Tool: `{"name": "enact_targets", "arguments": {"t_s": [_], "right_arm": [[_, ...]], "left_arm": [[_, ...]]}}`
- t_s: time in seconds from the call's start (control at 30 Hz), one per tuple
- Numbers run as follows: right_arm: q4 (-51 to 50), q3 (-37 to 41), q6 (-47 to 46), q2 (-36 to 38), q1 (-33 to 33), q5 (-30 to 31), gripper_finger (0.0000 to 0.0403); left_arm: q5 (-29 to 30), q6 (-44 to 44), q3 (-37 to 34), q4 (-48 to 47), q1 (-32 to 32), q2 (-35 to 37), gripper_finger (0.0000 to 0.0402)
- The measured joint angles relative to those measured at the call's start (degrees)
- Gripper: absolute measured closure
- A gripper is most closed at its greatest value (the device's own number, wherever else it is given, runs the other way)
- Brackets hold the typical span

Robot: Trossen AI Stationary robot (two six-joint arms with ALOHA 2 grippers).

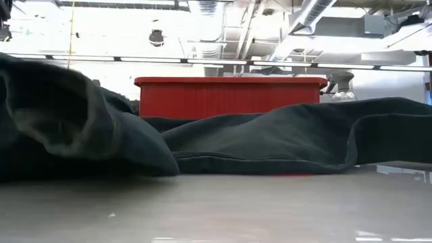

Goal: Fold Laundry from Bin
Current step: Fold the black pants

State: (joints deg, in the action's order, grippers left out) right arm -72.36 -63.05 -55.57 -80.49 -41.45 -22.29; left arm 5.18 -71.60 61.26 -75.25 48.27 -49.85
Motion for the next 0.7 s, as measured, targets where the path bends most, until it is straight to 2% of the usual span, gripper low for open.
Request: {"name": "enact_targets", "arguments": {"t_s": [0.17,0.27,0.33,0.5,0.57,0.7], "right_arm": [[3.56,-5.84,-0.79,0.00,1.42,8.38,0.0133],[8.14,-8.97,1.67,0.00,2.90,17.23,0.0133],[14.47,-10.00,5.47,-0.09,4.81,22.83,0.0133],[29.46,-11.18,20.39,-3.35,12.75,30.17,0.0133],[33.47,-11.94,26.02,-6.22,16.30,30.19,0.0133],[41.84,-17.39,36.34,-15.04,21.05,27.23,0.0133]], "left_arm": [[8.15,1.54,5.62,7.84,0.00,2.00,0.0209],[11.46,7.17,8.16,15.07,0.00,1.00,0.0203],[9.67,10.95,9.33,18.35,0.00,-1.34,0.0204],[-3.92,12.67,11.77,18.64,0.04,-9.49,0.0204],[-4.86,12.89,13.96,18.52,0.04,-11.21,0.0204],[-0.68,14.16,19.06,17.10,0.31,-13.18,0.0205]]}}
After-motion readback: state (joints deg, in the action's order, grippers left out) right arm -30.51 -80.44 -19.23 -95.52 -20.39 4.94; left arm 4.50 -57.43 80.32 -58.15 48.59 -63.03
